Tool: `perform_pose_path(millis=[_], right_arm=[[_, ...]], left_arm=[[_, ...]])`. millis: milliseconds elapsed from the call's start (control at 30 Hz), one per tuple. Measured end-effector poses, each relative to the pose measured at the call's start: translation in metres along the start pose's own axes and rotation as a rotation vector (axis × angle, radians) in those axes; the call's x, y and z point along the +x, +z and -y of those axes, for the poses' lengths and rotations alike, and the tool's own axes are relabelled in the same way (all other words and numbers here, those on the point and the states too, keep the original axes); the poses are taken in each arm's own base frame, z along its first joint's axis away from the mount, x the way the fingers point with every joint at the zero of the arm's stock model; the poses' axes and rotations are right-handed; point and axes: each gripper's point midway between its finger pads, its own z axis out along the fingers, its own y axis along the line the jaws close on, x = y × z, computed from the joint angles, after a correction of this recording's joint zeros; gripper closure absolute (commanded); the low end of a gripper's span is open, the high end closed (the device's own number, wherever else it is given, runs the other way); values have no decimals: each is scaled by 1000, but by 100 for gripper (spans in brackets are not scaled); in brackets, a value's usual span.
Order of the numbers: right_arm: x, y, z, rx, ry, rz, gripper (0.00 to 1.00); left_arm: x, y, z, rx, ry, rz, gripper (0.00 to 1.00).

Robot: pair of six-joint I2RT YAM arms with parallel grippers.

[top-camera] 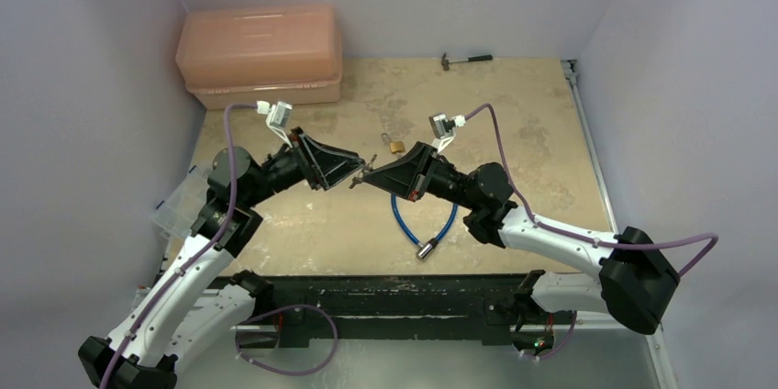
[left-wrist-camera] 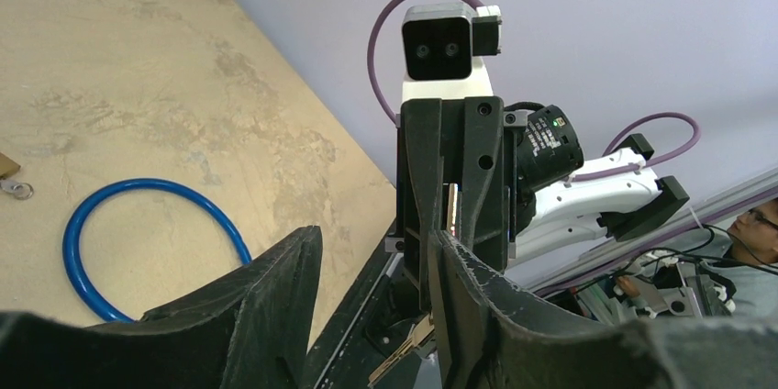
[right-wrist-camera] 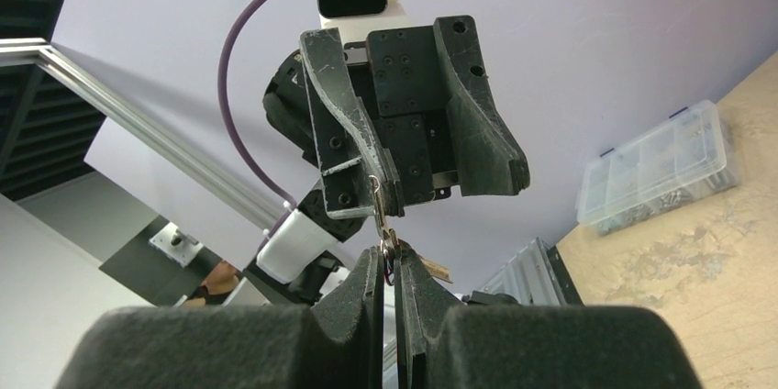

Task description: Unlock with the key

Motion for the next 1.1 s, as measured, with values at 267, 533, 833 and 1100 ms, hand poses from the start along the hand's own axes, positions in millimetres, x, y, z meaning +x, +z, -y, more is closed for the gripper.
perform_pose_path(millis=[267, 533, 833, 1100], right_arm=[[1, 0, 2, 8, 0, -3, 100], [4, 0, 9, 30, 9, -13, 100], [2, 6, 11, 31, 4, -14, 100], [1, 8, 12, 30, 3, -14, 100]], left_arm=[[-4, -3, 7, 16, 12, 14, 55], [-10, -7, 22, 57, 37, 30, 60], [-6, -5, 19, 59, 28, 6, 69], [-3, -2, 17, 64, 21, -13, 77]])
